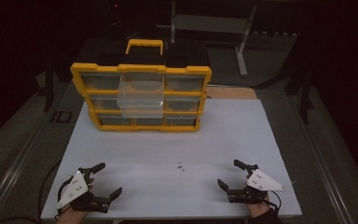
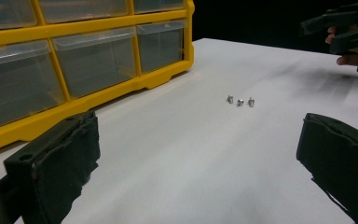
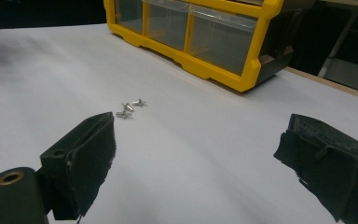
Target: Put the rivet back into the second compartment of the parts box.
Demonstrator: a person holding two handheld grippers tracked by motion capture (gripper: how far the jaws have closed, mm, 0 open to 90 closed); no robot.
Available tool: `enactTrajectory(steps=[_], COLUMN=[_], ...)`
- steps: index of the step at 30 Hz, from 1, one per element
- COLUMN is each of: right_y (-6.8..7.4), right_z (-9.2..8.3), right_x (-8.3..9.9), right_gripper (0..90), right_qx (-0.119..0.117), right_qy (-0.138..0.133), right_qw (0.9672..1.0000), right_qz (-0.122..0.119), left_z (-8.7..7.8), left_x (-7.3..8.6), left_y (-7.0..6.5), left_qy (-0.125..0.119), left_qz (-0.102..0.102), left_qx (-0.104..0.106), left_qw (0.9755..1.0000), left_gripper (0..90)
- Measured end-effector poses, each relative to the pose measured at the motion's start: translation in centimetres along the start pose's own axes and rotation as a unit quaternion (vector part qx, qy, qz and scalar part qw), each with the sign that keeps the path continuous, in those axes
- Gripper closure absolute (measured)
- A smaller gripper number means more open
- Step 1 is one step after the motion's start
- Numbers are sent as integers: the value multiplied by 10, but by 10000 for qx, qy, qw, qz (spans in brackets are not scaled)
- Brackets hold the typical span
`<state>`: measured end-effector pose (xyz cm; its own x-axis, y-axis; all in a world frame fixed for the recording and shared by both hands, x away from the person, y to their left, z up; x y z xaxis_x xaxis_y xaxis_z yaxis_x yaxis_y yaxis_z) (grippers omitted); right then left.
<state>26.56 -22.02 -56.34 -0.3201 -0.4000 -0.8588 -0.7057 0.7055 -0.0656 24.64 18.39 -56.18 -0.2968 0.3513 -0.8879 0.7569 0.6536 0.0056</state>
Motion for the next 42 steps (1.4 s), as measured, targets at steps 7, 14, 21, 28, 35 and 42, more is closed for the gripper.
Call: enactTrajectory(steps=[7, 14, 21, 28, 35, 42], right_y=[0, 0, 1, 1, 3, 2], right_z=[-3, -3, -2, 1, -3, -4], right_x=[-2, -2, -3, -3, -6, -7], right_gripper=[93, 93, 93, 93, 94, 94], right_qx=[29, -17, -82, -112, -26, -43], right_qy=[-81, -98, -140, -114, -153, -185], right_qw=[10000, 9999, 9999, 9999, 9999, 9998], right_qz=[-19, 16, 32, 19, -38, -18], left_z=[1, 1, 5, 7, 0, -4], left_x=[-1, -2, -4, -6, -24, -61], left_y=[-1, 0, -4, -6, -7, -6], left_qy=[2, -11, -20, -20, -281, -337], left_qz=[20, 34, 64, 49, -104, -192], left_qx=[12, 5, 181, 258, 301, 682], left_qw=[10000, 10000, 9998, 9997, 9991, 9969], left_gripper=[0, 0, 0, 0, 0, 0])
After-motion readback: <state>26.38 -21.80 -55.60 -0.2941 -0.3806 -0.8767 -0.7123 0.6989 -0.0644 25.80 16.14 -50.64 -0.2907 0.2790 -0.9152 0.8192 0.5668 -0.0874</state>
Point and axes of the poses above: each handheld gripper's, and its own axes: z roughly forward along the jaws, x roughly out of its underside, y roughly to its left, the point moved 8 cm from there along z, roughly forward along the jaws, and after that the axes turned 13 degrees about y, right-handed, at the moved point
